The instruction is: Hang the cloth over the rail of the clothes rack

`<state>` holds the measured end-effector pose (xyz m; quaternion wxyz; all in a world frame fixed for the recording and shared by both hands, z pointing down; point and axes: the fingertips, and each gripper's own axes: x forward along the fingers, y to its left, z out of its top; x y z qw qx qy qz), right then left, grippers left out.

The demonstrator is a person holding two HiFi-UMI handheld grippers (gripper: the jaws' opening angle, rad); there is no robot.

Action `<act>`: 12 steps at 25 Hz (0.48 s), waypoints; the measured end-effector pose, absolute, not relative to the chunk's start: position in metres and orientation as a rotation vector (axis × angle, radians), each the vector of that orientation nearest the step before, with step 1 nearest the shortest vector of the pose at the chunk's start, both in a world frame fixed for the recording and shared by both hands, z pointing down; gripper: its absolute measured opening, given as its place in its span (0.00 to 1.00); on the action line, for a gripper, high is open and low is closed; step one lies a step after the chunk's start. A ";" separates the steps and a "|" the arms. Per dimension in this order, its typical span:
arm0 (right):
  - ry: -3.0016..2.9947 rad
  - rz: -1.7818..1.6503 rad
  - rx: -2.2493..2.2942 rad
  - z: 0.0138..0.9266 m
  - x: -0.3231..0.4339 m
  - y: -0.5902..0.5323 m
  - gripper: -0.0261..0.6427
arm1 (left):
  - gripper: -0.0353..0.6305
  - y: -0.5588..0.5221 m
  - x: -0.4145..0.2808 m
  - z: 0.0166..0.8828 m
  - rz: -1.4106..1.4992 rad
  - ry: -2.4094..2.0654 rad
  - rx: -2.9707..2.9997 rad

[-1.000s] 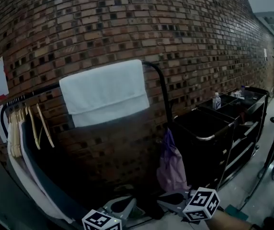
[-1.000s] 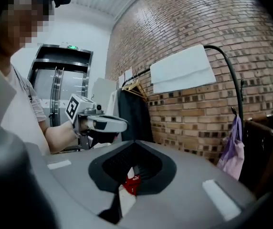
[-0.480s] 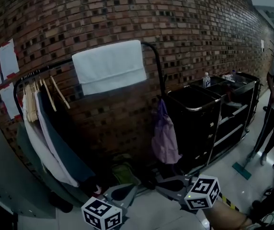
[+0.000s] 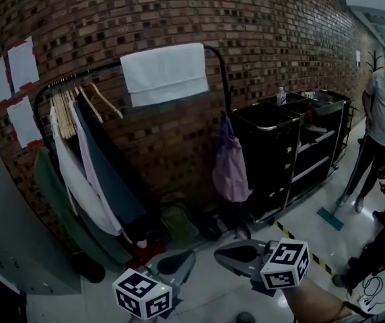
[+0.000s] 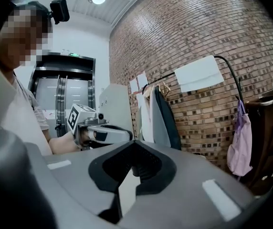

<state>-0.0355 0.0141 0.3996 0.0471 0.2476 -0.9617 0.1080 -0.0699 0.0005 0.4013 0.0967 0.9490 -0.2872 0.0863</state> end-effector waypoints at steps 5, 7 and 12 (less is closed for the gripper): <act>-2.938 0.306 0.744 0.387 -0.049 0.044 0.04 | 0.06 0.032 -0.083 0.394 0.247 -0.855 2.813; -2.937 0.294 0.741 0.384 -0.051 0.053 0.04 | 0.06 0.040 -0.087 0.392 0.233 -0.867 2.809; -2.935 0.275 0.736 0.384 -0.052 0.065 0.04 | 0.06 0.056 -0.086 0.393 0.228 -0.861 2.813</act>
